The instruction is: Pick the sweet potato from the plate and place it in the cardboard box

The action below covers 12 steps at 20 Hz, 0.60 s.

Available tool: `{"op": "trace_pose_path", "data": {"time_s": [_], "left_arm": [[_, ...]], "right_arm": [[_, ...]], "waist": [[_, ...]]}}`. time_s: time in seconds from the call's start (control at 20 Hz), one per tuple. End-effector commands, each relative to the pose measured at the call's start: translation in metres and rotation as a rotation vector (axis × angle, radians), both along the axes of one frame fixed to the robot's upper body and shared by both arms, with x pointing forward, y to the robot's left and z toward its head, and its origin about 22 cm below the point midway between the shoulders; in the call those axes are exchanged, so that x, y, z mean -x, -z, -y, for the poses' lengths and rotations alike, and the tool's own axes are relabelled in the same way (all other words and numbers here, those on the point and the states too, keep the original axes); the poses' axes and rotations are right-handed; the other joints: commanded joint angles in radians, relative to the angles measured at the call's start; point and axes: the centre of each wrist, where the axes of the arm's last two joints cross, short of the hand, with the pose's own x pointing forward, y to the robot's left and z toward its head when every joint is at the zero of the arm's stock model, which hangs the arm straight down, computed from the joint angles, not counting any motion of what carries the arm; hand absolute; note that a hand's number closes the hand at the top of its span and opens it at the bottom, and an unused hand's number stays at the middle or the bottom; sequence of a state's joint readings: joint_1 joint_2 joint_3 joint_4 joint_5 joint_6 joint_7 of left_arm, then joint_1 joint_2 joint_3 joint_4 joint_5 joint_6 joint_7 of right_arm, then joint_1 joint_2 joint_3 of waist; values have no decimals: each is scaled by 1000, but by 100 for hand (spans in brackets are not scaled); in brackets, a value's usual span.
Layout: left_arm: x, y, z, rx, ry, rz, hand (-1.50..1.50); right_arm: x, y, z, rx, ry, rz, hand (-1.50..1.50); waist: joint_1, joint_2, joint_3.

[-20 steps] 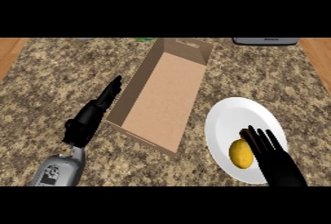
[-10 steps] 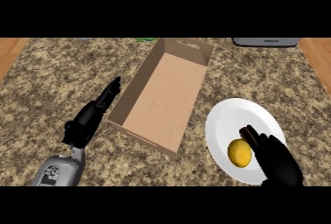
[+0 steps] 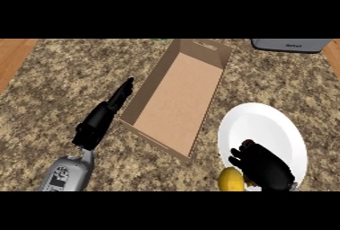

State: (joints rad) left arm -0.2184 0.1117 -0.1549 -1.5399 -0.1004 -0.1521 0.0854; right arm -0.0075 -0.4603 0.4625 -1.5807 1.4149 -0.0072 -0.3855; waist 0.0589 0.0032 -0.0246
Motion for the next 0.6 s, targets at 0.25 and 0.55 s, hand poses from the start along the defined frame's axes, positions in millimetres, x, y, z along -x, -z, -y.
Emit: {"op": "trace_pose_path", "data": {"time_s": [0.25,0.55], "left_arm": [[-1,6,-4,1,-29,1,0],[-1,12,-7,2,-69,-21,0]], "right_arm": [[-50,-51,-13,-352,-532,-57,150],[-62,-113,38,-483,-620,-113,150]], "waist": [[-35,4,25],[-65,-3,24]]}}
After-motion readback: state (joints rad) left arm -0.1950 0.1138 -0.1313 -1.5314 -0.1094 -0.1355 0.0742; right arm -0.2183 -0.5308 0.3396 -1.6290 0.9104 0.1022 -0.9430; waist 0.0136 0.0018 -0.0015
